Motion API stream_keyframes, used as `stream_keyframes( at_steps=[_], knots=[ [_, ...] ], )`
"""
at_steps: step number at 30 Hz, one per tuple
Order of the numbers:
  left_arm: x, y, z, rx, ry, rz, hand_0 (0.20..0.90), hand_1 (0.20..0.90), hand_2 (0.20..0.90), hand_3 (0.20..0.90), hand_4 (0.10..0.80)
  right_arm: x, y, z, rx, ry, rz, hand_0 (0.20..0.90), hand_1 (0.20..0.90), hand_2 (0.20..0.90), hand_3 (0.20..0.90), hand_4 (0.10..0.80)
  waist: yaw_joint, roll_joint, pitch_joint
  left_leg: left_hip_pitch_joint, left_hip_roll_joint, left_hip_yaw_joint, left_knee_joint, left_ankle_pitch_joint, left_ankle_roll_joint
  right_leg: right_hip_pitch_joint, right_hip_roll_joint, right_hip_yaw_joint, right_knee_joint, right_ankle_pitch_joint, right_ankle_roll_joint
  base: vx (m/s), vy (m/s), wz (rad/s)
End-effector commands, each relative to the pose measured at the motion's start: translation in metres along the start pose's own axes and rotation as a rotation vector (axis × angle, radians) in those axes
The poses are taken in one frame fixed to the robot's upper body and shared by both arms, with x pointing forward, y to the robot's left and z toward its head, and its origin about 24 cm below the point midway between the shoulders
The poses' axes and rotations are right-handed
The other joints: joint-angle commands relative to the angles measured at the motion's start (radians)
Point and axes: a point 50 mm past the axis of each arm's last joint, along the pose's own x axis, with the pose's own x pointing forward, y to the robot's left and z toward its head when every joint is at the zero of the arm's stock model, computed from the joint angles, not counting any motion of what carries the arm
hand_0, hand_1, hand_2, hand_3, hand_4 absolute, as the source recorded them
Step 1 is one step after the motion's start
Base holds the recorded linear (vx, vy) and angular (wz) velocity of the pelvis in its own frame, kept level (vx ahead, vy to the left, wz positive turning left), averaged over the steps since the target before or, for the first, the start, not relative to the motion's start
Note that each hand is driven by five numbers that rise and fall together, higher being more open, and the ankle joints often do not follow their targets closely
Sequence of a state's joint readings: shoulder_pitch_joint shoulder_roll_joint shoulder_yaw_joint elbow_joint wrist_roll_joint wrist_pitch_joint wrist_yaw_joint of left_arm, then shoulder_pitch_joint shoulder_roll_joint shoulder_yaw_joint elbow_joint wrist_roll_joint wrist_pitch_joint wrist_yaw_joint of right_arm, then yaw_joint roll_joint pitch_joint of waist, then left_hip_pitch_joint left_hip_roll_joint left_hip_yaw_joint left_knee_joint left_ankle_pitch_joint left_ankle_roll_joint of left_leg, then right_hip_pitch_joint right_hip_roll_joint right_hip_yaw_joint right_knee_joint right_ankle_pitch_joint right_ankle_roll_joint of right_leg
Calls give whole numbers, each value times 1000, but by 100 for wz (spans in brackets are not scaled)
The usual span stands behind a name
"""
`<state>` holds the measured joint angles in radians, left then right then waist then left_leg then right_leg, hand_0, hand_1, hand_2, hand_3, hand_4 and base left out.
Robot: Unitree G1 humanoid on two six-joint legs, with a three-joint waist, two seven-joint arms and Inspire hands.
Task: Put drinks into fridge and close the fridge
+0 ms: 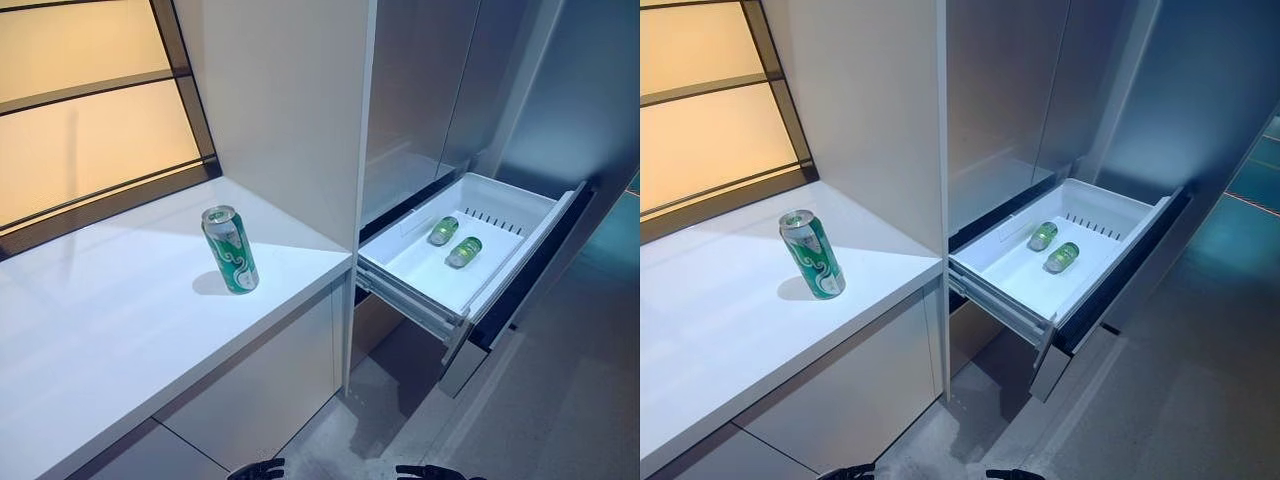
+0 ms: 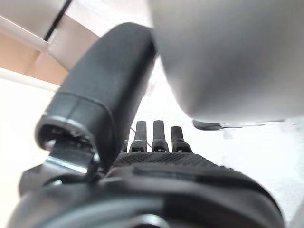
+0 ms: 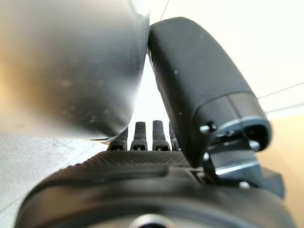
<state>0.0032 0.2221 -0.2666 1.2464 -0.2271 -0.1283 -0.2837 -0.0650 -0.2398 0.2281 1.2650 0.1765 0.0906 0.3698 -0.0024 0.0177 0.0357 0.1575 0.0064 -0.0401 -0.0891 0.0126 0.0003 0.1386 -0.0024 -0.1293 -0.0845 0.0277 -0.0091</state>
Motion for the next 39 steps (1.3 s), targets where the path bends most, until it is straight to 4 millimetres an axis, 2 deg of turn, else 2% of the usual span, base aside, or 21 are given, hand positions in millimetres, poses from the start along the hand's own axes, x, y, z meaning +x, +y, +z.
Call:
stream_keyframes(
  at_steps=[1, 2, 3, 6, 8, 9, 11, 13, 17, 19, 20, 23, 24, 26, 28, 32, 39],
  knots=[
    [4, -9, 78, 78, -283, -194, 900, 900, 900, 900, 800, -1, -3, 10, -50, 34, 25, 900, 900, 900, 900, 800, 9, -19, 28, 8, -36, 73, 28, -35, 19, -1, -22, 37, 48, -16, 46, -37, 28, -1],
    [2, -16, 94, 105, -315, -283, 900, 900, 900, 900, 800, -2, -6, 13, -55, 31, 20, 900, 900, 900, 900, 800, 7, -14, 31, 7, -35, 73, 27, -33, 19, -4, -21, 40, 50, -15, 47, -32, 27, -1],
    [1, -18, 99, 116, -326, -310, 900, 900, 900, 900, 800, -3, -7, 13, -57, 30, 19, 900, 900, 900, 900, 800, 6, -12, 32, 6, -35, 74, 27, -33, 19, -5, -21, 41, 50, -15, 47, -36, 38, -2],
    [-13, -40, 139, 181, -407, -557, 900, 900, 900, 900, 800, -5, -11, 15, -72, 29, 11, 900, 900, 900, 900, 800, -2, 1, 37, 4, -34, 73, 25, -30, 20, -13, -20, 53, 55, -12, 50, -28, 36, -3],
    [-23, -45, 156, 189, -447, -654, 900, 900, 900, 900, 800, -5, -12, 14, -75, 28, 8, 900, 900, 900, 900, 800, -4, 5, 38, 3, -35, 71, 24, -30, 21, -15, -20, 55, 56, -11, 51, 0, 0, 0],
    [-38, -51, 180, 189, -502, -745, 900, 900, 900, 900, 800, -5, -12, 14, -77, 26, 5, 900, 900, 900, 900, 800, -6, 9, 39, 2, -35, 69, 23, -30, 22, -17, -20, 58, 57, -10, 53, 0, 0, 0],
    [-63, -63, 209, 198, -604, -877, 900, 900, 900, 900, 800, -5, -11, 11, -77, 25, 3, 900, 900, 900, 900, 800, -6, 10, 40, 2, -37, 65, 22, -32, 25, -17, -22, 61, 54, -9, 54, 0, 0, 0],
    [-99, -75, 239, 188, -745, -1008, 900, 900, 900, 900, 800, -4, -10, 5, -72, 24, -1, 900, 900, 900, 900, 800, -4, 9, 40, 3, -39, 60, 20, -35, 29, -15, -23, 63, 50, -7, 54, 0, 0, 0],
    [-167, -87, 278, 79, -1086, -1207, 900, 900, 900, 900, 800, -3, -4, -10, -54, 30, 3, 900, 900, 900, 900, 800, 3, 1, 32, 14, -42, 44, 12, -47, 34, 3, -23, 66, 35, -9, 52, 20, -11, 1],
    [-194, -86, 292, 26, -1276, -1249, 900, 900, 900, 900, 800, 0, 3, -16, -47, 35, 10, 900, 900, 900, 900, 800, 4, -6, 25, 19, -42, 37, 10, -50, 34, 12, -23, 67, 30, -11, 50, 50, -39, 2],
    [-199, -84, 294, 14, -1322, -1242, 900, 900, 900, 900, 800, 0, 4, -16, -45, 36, 12, 900, 900, 900, 900, 800, 4, -8, 23, 20, -42, 36, 9, -51, 33, 14, -22, 67, 29, -12, 49, 41, -36, 1],
    [-226, -71, 306, -1, -1548, -1123, 900, 900, 900, 900, 800, 2, 11, -20, -36, 42, 18, 900, 900, 900, 900, 800, 5, -14, 17, 25, -41, 27, 7, -53, 31, 22, -21, 66, 25, -15, 47, 35, -26, 1],
    [-236, -64, 310, -2, -1631, -1031, 900, 900, 900, 900, 800, 3, 14, -21, -34, 44, 19, 900, 900, 900, 900, 800, 6, -15, 15, 26, -40, 24, 6, -53, 30, 23, -21, 66, 25, -16, 46, 0, 0, 0],
    [-269, -38, 316, 73, -1920, -614, 900, 900, 900, 900, 800, 5, 19, -26, -26, 52, 22, 900, 900, 900, 900, 800, 12, -21, 7, 26, -40, 12, 5, -53, 29, 28, -20, 59, 21, -21, 43, 12, -15, 0],
    [-288, -28, 314, 144, -2049, -384, 900, 900, 900, 900, 800, 5, 21, -29, -21, 56, 22, 900, 900, 900, 900, 800, 18, -24, 1, 24, -41, 5, 5, -53, 29, 31, -18, 56, 18, -25, 41, -17, -5, 0],
    [-308, -19, 313, 193, -2128, -92, 900, 900, 900, 900, 800, 6, 23, -30, -18, 59, 26, 900, 900, 900, 900, 800, 29, -30, -10, 13, -41, -4, 3, -40, 26, 24, -16, 49, 19, -24, 35, -14, -10, 4],
    [-307, -5, 316, 151, -2091, 107, 900, 900, 900, 900, 800, 7, 24, -25, -21, 50, 29, 900, 900, 900, 900, 800, 38, -28, -16, 7, -42, -11, 3, -37, 25, 21, -14, 46, 20, -27, 33, -3, 2, 7]
  ],
)
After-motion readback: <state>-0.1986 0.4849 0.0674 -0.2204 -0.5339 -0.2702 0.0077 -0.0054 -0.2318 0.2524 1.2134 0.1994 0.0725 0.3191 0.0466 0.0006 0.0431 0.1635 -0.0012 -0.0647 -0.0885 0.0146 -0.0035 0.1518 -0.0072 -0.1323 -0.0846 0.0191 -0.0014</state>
